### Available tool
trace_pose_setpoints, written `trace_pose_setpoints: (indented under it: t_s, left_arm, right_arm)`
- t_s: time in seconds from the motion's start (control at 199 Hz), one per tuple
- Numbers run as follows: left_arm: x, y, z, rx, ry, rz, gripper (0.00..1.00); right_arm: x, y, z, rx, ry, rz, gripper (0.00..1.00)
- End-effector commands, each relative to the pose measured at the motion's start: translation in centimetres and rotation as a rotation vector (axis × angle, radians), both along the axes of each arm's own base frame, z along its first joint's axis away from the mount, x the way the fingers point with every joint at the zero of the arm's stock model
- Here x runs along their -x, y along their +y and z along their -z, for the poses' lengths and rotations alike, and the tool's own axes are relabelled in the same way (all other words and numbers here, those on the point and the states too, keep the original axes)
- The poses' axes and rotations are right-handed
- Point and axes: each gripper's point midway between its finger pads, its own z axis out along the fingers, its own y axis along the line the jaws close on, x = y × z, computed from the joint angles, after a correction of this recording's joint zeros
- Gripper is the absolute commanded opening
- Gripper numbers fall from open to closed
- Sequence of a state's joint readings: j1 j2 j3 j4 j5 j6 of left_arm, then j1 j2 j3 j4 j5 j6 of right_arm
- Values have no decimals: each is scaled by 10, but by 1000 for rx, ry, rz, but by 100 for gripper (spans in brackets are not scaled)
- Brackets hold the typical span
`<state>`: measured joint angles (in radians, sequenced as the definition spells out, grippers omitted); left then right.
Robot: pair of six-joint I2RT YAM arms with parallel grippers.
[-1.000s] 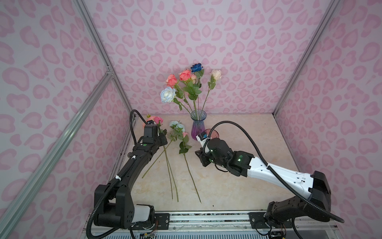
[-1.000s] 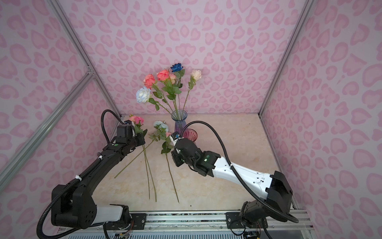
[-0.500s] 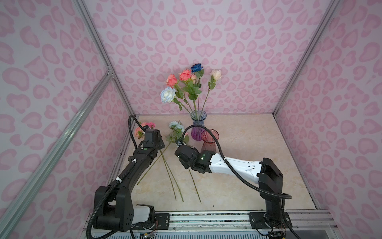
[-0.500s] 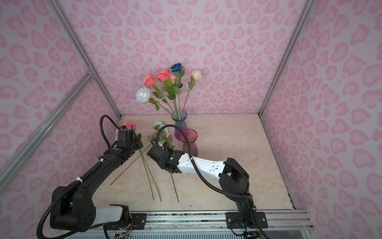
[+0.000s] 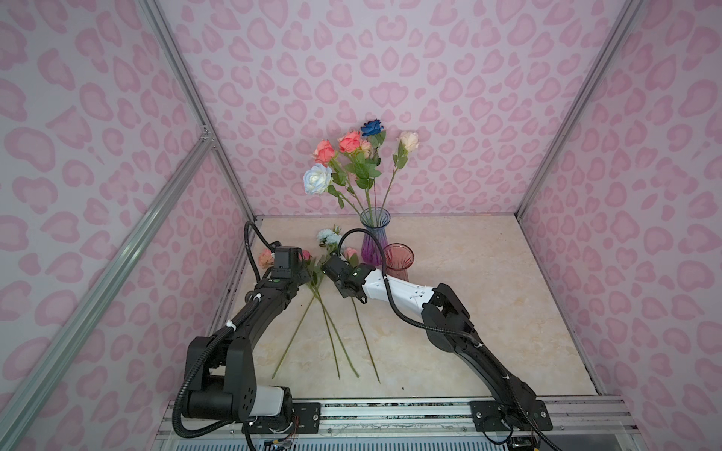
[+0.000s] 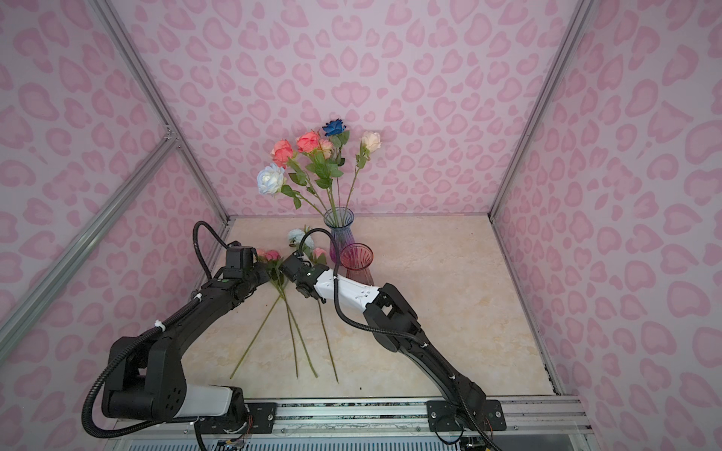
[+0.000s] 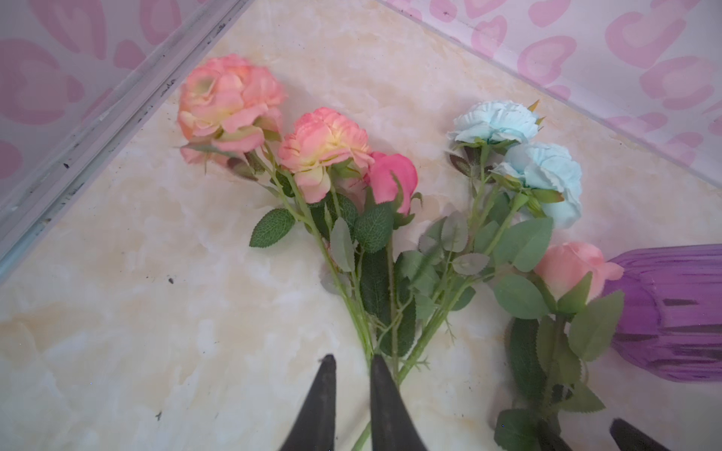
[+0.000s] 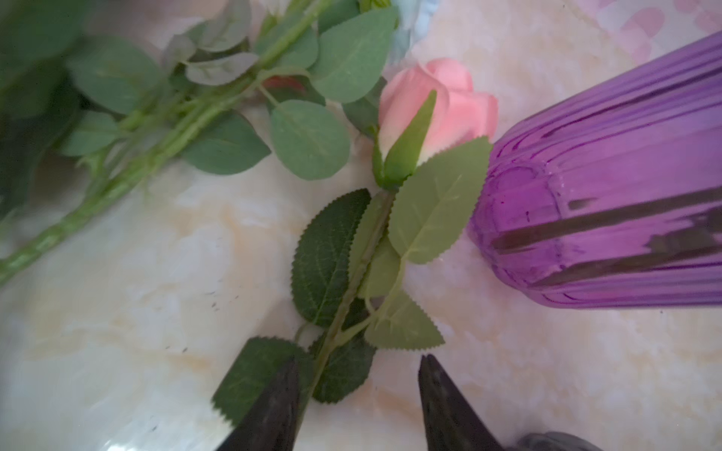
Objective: Arrange the flowers into the vase
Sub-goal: 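Reach the right gripper to the pink rosebud stem and grasp it, then lift the pink rosebud with the right gripper toward the blue-purple vase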
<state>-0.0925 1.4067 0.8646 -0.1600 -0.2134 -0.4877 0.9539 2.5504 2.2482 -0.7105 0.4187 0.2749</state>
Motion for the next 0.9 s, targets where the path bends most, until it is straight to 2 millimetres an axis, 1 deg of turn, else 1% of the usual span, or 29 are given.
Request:
trace_pose_setpoints:
  t_s: [0.0,0.1,0.191,0.251,0.286,0.371,0.456,0.497,0.572,0.672,0.747,0.792,0.883,0.898]
  left_arm:
    - [-6,-1,-10,7,-46,2,20]
    - [-4,-4,-14,33,-62,14,21]
    - [-3,-8,-17,53,-71,25,21]
    - [-3,-9,-18,58,-75,26,21]
    - [-3,-9,-19,59,-77,29,21]
    - [-2,-10,-22,63,-86,32,21]
    - [-2,-10,-24,63,-90,32,21]
    - [-2,-10,-24,64,-91,32,21]
    - [-2,-10,-25,67,-93,33,21]
    - [-2,-12,-28,76,-101,37,21]
    - [-1,-13,-31,83,-107,39,21]
    - [0,-13,-34,86,-111,43,21]
    - [2,-15,-41,97,-129,49,21]
    - [3,-15,-43,98,-133,48,21]
  right_arm:
    - [2,-13,16,80,38,20,54]
    - [-2,-17,22,88,36,37,58]
    - [-3,-16,36,48,93,38,58]
    - [-2,-13,40,30,119,36,56]
    - [-1,-11,42,16,132,33,53]
    - [3,-5,48,-21,170,20,37]
    - [3,-4,48,-30,179,16,28]
    - [4,-3,46,-36,177,15,23]
    - [6,2,41,-65,189,-2,20]
    - [7,4,34,-109,210,-7,13]
    - [11,10,23,-158,214,-25,8]
    - [13,14,12,-198,217,-36,5]
    - [18,21,-7,-272,225,-56,2]
    - [18,23,-13,-289,220,-60,2]
